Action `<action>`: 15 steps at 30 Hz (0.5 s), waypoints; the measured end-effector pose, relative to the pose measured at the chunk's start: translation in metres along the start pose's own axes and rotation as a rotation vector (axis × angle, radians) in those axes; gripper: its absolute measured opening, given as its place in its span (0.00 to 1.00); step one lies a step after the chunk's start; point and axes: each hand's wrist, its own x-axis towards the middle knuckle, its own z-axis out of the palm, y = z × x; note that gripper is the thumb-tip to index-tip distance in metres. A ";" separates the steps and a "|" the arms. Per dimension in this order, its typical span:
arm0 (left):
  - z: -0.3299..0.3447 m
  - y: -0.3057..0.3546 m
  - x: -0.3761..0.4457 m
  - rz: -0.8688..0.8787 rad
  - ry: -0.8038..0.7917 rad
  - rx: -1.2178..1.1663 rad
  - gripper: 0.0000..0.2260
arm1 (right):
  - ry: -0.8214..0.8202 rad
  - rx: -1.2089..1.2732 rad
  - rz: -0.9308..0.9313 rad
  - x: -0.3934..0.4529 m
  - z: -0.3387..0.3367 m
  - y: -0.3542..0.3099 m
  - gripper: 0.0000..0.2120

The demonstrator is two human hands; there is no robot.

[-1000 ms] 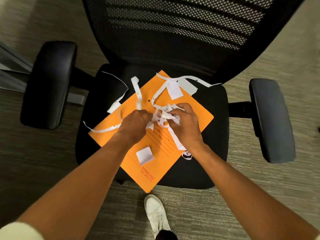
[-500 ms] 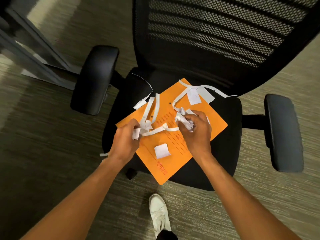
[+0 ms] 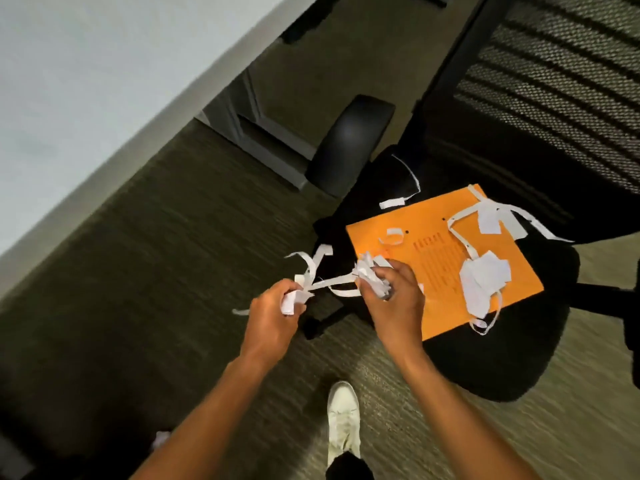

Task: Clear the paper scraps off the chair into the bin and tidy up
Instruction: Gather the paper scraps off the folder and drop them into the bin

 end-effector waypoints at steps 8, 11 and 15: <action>-0.062 -0.082 -0.087 -0.174 0.075 -0.031 0.03 | -0.207 -0.100 -0.085 -0.079 0.085 -0.029 0.07; -0.082 -0.106 -0.110 -0.170 0.168 -0.006 0.03 | -0.263 -0.128 -0.097 -0.108 0.113 -0.037 0.06; -0.106 -0.140 -0.134 -0.313 0.196 -0.038 0.04 | -0.361 -0.170 -0.100 -0.147 0.150 -0.047 0.05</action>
